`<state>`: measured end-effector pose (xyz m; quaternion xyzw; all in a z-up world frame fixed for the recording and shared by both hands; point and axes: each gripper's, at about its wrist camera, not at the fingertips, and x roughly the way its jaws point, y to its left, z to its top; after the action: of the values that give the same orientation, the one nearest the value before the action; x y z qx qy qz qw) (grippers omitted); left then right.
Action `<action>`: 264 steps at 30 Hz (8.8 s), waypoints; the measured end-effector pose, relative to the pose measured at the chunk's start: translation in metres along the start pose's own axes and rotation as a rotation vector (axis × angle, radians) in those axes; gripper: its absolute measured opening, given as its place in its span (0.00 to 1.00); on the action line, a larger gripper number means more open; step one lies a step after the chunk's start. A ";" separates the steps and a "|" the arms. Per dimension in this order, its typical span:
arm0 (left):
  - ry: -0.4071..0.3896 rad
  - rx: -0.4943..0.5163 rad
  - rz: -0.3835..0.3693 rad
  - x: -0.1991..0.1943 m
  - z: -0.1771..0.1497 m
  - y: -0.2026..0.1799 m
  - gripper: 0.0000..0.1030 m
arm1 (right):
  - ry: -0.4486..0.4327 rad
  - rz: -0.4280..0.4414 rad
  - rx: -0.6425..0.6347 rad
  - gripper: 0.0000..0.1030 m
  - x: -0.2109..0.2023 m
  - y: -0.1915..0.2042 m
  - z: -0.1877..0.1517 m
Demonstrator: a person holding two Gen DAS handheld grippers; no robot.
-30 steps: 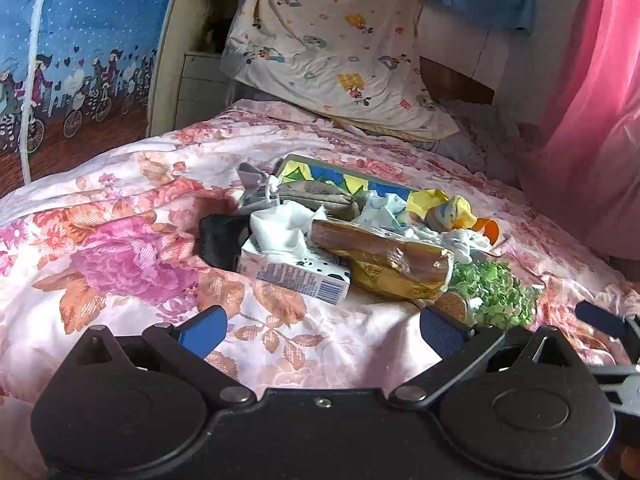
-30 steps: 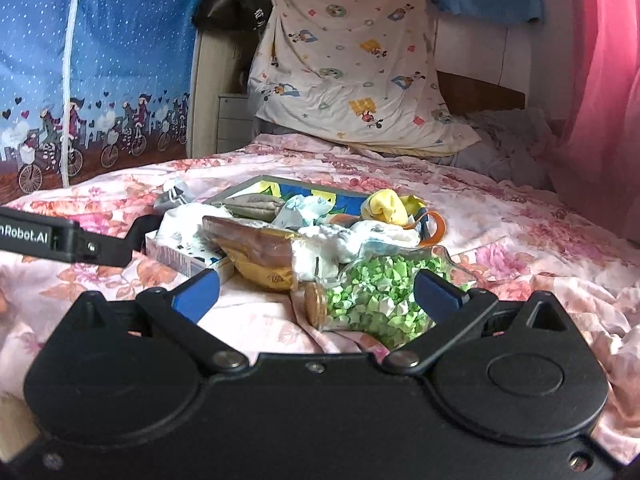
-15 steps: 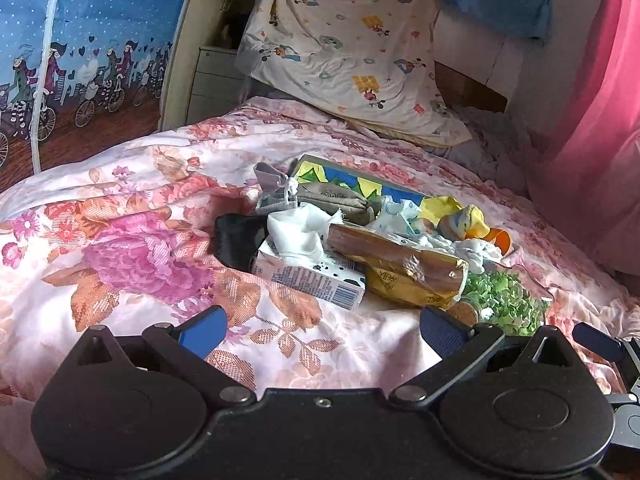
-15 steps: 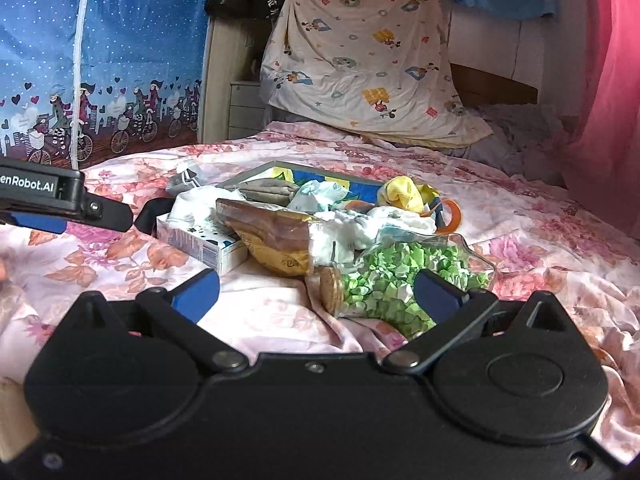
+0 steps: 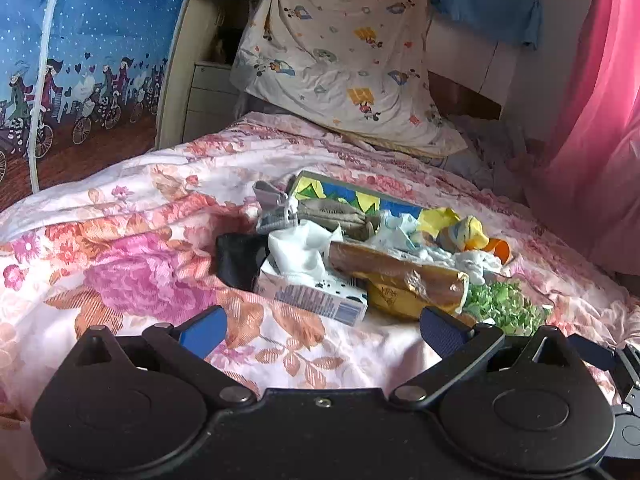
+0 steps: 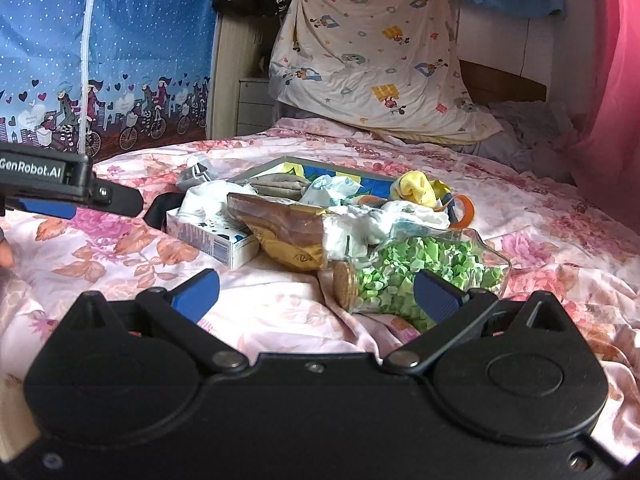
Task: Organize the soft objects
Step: 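Move both tools back over the remaining pile of items, then grasp the white cloth with the left gripper while the right gripper grasps the white sock, then carry the white cloth and white sock onto the dinosaur drawing frame, then open both grippers to release the items and lift away, then move both tools back over the remaining pile of items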
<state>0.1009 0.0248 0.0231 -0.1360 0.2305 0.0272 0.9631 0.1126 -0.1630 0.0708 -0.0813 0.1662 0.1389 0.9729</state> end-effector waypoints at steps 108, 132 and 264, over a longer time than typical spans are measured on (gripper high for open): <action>-0.038 0.040 -0.277 0.106 0.046 -0.023 0.03 | 0.039 -0.170 -0.193 0.04 0.155 -0.014 0.049; -0.119 0.106 -0.365 0.124 0.102 -0.046 0.03 | -0.194 -0.136 -0.338 0.03 0.118 0.009 0.088; 0.126 -0.104 0.026 0.032 0.013 0.041 0.99 | 0.023 0.058 -0.019 0.99 0.067 -0.015 0.039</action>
<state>0.1300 0.0673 0.0098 -0.1843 0.2908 0.0428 0.9379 0.1899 -0.1524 0.0859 -0.0872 0.1784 0.1676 0.9657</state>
